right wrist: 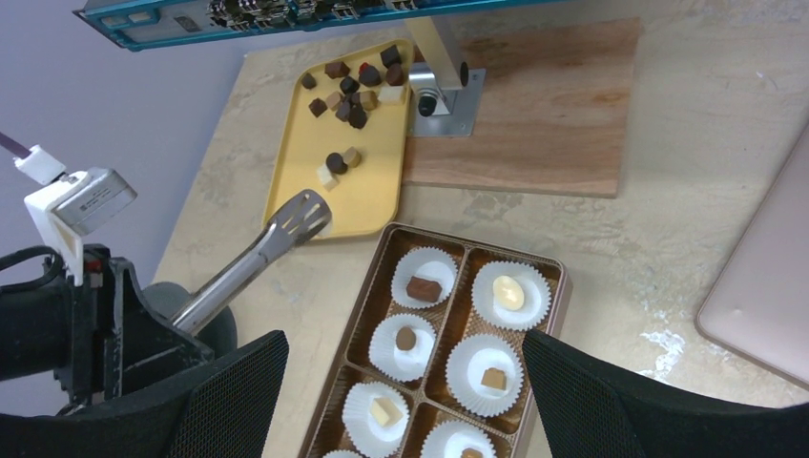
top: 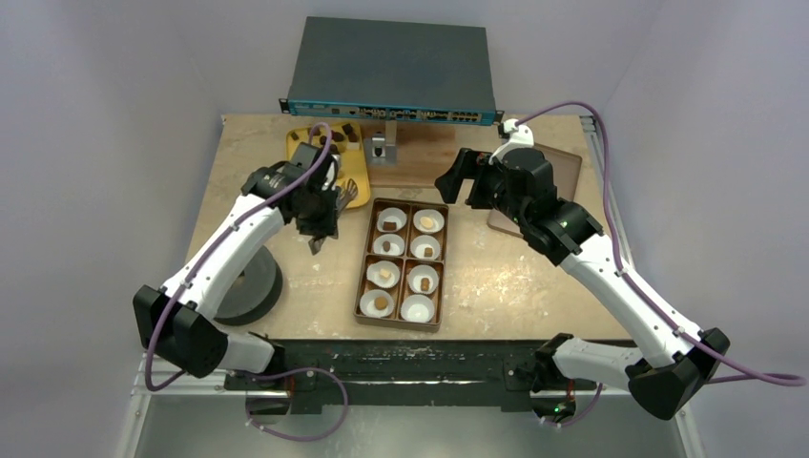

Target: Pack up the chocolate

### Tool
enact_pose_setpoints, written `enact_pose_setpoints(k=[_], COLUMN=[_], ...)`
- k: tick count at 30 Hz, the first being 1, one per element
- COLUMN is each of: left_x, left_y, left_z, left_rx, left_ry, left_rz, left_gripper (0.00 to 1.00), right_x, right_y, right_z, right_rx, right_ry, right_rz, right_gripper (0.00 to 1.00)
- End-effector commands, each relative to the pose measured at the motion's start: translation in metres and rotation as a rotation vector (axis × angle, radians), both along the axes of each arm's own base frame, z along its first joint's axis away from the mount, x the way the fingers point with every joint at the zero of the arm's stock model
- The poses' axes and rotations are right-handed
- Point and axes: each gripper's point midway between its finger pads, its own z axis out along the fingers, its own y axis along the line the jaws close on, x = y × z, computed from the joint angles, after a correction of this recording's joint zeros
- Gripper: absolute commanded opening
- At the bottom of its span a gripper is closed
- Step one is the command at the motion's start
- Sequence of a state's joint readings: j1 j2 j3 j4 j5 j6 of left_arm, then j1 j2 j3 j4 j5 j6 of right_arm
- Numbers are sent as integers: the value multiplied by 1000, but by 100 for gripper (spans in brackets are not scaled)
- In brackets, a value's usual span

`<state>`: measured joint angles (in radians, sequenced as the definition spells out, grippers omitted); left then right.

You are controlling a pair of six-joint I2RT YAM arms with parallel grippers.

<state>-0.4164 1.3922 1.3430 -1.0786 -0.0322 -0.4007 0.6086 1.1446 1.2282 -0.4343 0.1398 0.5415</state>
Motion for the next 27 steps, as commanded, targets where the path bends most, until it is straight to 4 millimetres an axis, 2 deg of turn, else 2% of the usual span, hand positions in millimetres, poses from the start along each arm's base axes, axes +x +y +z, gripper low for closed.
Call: enact_pose_setpoints(k=[1,12,22,27], left_x=[-18,-73,-128,-157], left_y=[-18,-65,-97,-105], left_z=[14,15,5,-2], left_rx=[-55,-84,-85,-74], left_ry=[-19,36,105,149], left_rz=[-39,-213,-365,-452], left_gripper=[22,22,22,22], right_x=[1,3,4,6], right_y=[-4,-6,-6,-6], right_z=[10,9,6,4], right_rx=[20,19,12,8], right_ry=[-35,-33,-23,-17], right_rz=[-26,-39,-48,-53], right_gripper=[90,90,89,89])
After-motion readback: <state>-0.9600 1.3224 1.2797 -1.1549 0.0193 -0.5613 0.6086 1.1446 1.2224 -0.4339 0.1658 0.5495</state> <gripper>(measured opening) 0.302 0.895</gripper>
